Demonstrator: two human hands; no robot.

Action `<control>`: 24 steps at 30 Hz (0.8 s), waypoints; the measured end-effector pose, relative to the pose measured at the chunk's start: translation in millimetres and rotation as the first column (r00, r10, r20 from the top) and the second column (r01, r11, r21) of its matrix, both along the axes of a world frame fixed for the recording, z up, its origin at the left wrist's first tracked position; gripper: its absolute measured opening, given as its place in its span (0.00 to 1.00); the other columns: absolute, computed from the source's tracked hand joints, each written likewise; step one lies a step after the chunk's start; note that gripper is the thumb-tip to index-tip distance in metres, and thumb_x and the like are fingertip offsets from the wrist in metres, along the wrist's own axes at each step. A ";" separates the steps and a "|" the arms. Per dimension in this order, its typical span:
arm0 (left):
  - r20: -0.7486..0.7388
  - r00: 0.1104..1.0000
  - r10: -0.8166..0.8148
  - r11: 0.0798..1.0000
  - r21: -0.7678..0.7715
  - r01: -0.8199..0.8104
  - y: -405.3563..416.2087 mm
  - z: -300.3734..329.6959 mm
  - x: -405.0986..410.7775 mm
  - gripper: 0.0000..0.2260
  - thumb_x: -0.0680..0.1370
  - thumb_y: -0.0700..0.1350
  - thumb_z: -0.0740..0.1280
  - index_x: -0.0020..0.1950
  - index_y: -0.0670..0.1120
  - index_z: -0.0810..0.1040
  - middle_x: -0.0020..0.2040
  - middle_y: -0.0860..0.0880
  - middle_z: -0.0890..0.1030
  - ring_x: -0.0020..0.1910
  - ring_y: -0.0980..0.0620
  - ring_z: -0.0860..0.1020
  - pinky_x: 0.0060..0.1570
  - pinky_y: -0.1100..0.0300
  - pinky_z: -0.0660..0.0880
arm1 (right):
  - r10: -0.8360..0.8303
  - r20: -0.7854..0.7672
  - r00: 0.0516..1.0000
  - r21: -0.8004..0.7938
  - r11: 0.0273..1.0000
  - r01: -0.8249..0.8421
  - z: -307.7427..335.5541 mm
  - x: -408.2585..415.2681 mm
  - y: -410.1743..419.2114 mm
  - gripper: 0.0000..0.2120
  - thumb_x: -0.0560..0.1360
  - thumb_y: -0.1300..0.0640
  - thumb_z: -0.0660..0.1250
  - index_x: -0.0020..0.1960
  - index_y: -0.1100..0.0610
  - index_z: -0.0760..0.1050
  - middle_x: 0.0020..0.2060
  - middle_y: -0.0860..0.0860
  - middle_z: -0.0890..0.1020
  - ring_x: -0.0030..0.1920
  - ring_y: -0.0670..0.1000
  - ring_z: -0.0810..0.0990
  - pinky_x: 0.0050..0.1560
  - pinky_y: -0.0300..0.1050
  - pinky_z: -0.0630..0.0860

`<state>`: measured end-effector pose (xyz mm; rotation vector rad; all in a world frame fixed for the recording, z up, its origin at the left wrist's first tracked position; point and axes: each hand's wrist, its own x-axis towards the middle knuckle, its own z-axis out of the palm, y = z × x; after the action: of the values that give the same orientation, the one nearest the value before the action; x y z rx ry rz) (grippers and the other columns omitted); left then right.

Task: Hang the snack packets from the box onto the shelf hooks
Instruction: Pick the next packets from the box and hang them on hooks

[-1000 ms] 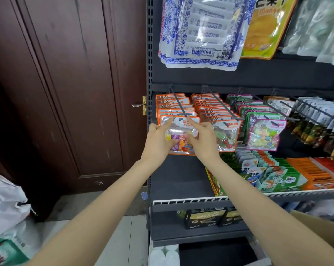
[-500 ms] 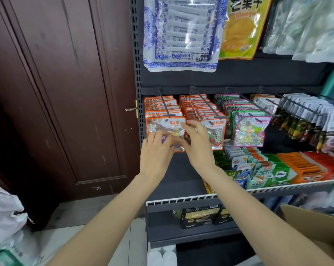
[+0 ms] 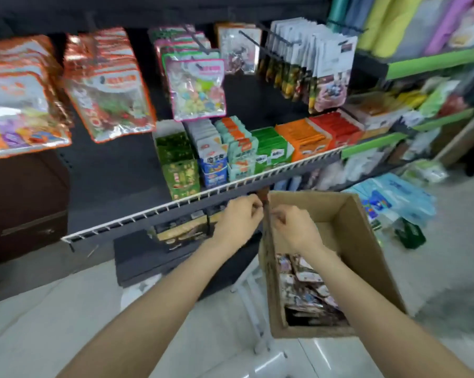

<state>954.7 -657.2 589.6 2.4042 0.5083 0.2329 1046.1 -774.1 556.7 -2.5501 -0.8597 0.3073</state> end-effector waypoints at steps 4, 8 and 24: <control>-0.203 0.976 -0.082 0.988 -0.148 0.052 -71.7 -59.0 60.8 0.11 0.80 0.41 0.61 0.61 0.40 0.76 0.55 0.43 0.80 0.53 0.47 0.78 0.50 0.58 0.73 | -0.089 -0.192 0.977 -0.229 0.972 0.044 -68.3 56.5 -81.6 0.12 0.76 0.59 0.61 0.57 0.59 0.76 0.51 0.59 0.82 0.53 0.59 0.80 0.48 0.48 0.76; -0.510 0.849 -0.143 0.978 -0.203 0.042 -112.1 -114.0 95.1 0.15 0.81 0.44 0.60 0.62 0.34 0.73 0.60 0.38 0.77 0.57 0.41 0.76 0.52 0.53 0.73 | -0.011 -0.242 0.970 -0.263 0.963 -0.055 -99.6 81.9 -126.9 0.14 0.77 0.58 0.63 0.60 0.62 0.75 0.56 0.62 0.79 0.57 0.60 0.77 0.49 0.45 0.70; -0.661 0.722 0.206 0.793 -0.319 -0.518 -134.5 -171.8 111.1 0.12 0.74 0.40 0.71 0.56 0.38 0.79 0.55 0.42 0.81 0.54 0.45 0.79 0.53 0.56 0.76 | 0.420 -0.123 0.899 -0.528 0.740 -0.417 -146.0 92.6 -125.9 0.13 0.78 0.57 0.60 0.61 0.61 0.72 0.57 0.58 0.78 0.57 0.58 0.77 0.53 0.48 0.74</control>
<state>1065.8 -791.7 417.9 1.8026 1.2030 -0.4710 1138.8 -900.0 410.7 -2.8214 -1.5439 0.7878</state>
